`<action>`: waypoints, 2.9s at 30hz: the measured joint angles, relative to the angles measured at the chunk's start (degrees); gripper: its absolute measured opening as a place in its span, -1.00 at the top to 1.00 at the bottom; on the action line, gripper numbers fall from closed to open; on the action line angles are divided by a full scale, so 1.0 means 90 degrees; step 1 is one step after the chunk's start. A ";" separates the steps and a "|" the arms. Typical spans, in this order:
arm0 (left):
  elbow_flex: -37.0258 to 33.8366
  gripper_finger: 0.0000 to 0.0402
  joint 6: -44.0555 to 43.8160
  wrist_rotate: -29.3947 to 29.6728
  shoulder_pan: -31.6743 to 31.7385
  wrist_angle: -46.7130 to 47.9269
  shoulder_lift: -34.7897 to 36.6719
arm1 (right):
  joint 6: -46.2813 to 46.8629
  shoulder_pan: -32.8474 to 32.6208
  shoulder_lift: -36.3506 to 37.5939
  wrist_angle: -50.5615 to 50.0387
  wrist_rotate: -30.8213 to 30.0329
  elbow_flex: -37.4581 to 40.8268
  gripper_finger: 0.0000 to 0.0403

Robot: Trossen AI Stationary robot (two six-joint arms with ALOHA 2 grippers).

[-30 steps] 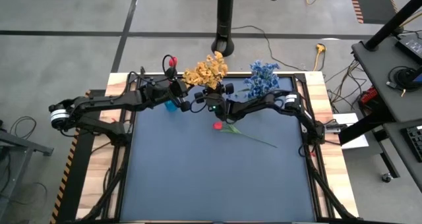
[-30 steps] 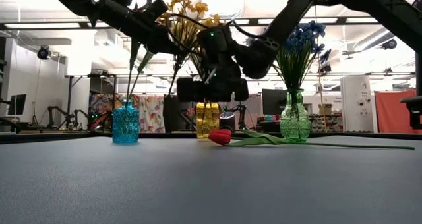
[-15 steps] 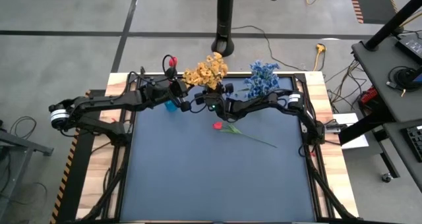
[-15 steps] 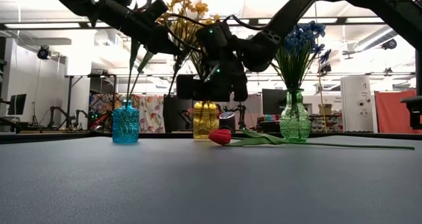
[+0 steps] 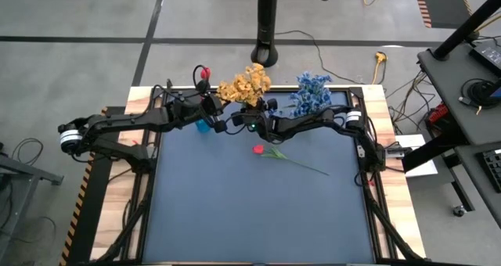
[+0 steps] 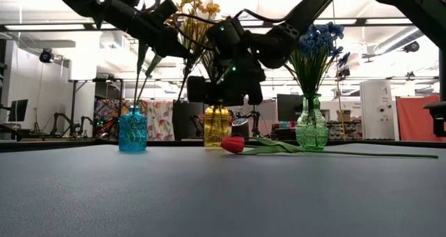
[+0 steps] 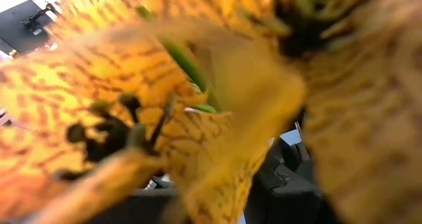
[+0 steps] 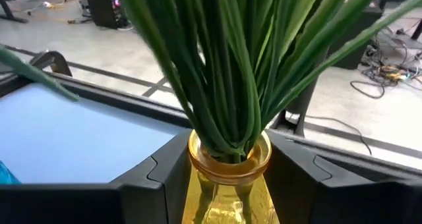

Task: Sort flowers into vase by color
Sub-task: Put the yellow flowers into the yellow vase

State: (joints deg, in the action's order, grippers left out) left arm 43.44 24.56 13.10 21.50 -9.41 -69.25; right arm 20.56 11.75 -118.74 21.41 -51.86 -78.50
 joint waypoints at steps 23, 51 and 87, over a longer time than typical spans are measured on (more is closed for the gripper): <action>0.0000 0.99 -0.0002 0.0000 -0.0002 0.0011 0.0002 | 0.0339 -0.0291 0.0147 -0.0847 -0.0012 0.0006 0.23; 0.0000 0.99 -0.0046 0.0005 -0.0002 0.0082 0.0002 | 0.0565 -0.0376 0.0189 -0.1324 -0.0044 0.0015 -0.14; 0.0000 0.99 -0.0188 0.0931 -0.0108 0.0731 0.0548 | 0.0240 -0.0743 0.0586 -0.2240 -0.0073 0.0027 -0.43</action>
State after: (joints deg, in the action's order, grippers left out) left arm 43.44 22.87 21.48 20.52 -2.83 -64.32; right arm 22.72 5.06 -113.46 1.25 -52.51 -78.26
